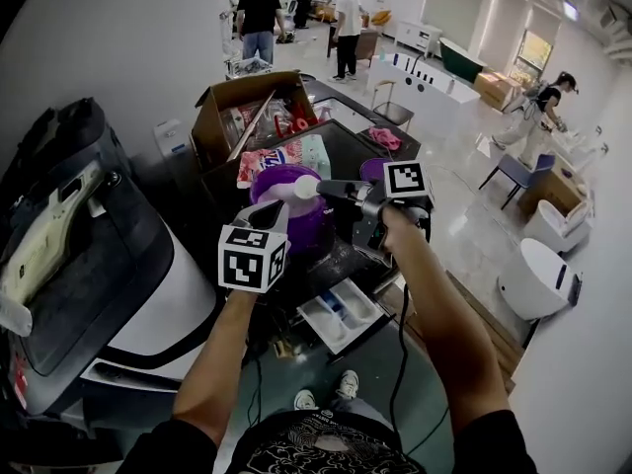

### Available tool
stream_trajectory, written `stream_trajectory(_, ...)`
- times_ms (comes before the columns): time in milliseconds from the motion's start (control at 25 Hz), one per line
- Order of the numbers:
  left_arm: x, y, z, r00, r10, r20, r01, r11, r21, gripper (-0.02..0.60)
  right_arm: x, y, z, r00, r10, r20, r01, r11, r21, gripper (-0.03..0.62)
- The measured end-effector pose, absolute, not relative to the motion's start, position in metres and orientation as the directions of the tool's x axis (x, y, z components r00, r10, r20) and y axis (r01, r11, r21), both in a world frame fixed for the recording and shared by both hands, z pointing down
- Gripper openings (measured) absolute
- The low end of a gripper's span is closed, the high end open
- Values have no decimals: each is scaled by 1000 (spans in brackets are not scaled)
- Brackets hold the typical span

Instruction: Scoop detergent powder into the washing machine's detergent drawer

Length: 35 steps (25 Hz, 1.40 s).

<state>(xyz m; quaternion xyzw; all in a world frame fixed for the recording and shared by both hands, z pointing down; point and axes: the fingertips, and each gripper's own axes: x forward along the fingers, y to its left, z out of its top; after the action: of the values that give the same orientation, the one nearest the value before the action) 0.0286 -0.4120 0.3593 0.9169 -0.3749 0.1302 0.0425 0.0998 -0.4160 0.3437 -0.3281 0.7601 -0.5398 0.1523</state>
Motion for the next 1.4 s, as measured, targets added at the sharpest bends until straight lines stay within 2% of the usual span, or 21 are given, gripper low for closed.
stream_trajectory(520, 84, -384, 365, 762, -589, 270, -603, -797, -39, 2, 157, -364, 364, -629, -774, 69, -286, 148, -947, 37)
stream_trajectory(800, 103, -365, 374, 774, -567, 281, -584, -811, -28, 2, 171, -338, 375, -613, -788, 49, -262, 145, -954, 37)
stream_trajectory(1400, 92, -296, 392, 687, -657, 310, -684, -729, -27, 2, 170, -269, 403, -698, -715, 46, -223, 156, -962, 37)
